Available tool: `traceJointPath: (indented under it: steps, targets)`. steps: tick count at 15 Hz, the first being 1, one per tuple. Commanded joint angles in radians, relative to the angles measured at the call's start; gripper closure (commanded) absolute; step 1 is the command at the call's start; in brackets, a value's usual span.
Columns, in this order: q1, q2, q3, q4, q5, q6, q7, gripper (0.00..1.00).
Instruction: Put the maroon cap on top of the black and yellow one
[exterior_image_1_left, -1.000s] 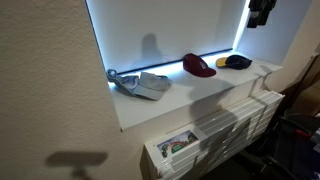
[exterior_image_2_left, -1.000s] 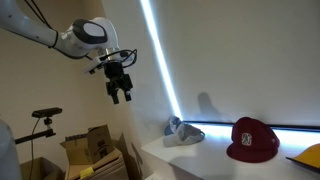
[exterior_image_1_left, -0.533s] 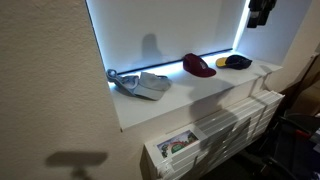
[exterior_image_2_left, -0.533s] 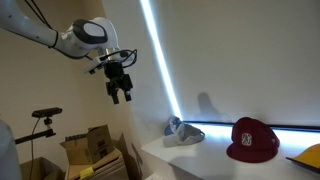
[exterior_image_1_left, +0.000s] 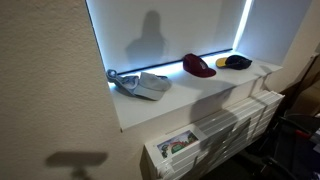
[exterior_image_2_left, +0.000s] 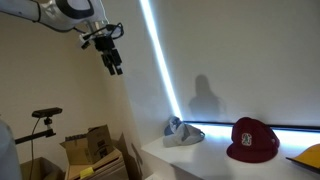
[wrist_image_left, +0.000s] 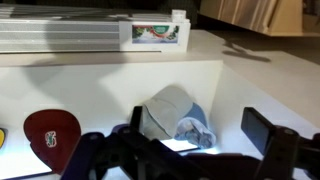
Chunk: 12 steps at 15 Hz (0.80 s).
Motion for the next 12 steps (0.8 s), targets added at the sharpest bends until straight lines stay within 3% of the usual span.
traceJointPath:
  steps: [1,3,4,6,9,10,11,12]
  targets:
    - [-0.059,0.017,0.04,0.215,0.044,-0.044,0.15,0.0]
    - [-0.102,0.052,0.076,0.362,-0.002,-0.065,0.267,0.0]
    - [-0.1,0.065,0.074,0.423,-0.003,-0.146,0.288,0.0]
    - [-0.028,0.098,0.023,0.551,0.098,-0.314,0.204,0.0]
    - [-0.002,0.154,0.014,0.737,0.154,-0.511,0.147,0.0]
    - [-0.022,0.172,0.033,0.799,0.135,-0.561,0.179,0.0]
    - [-0.045,0.098,0.041,0.665,0.14,-0.463,0.172,0.0]
    - [-0.044,0.115,0.041,0.717,0.14,-0.506,0.173,0.0]
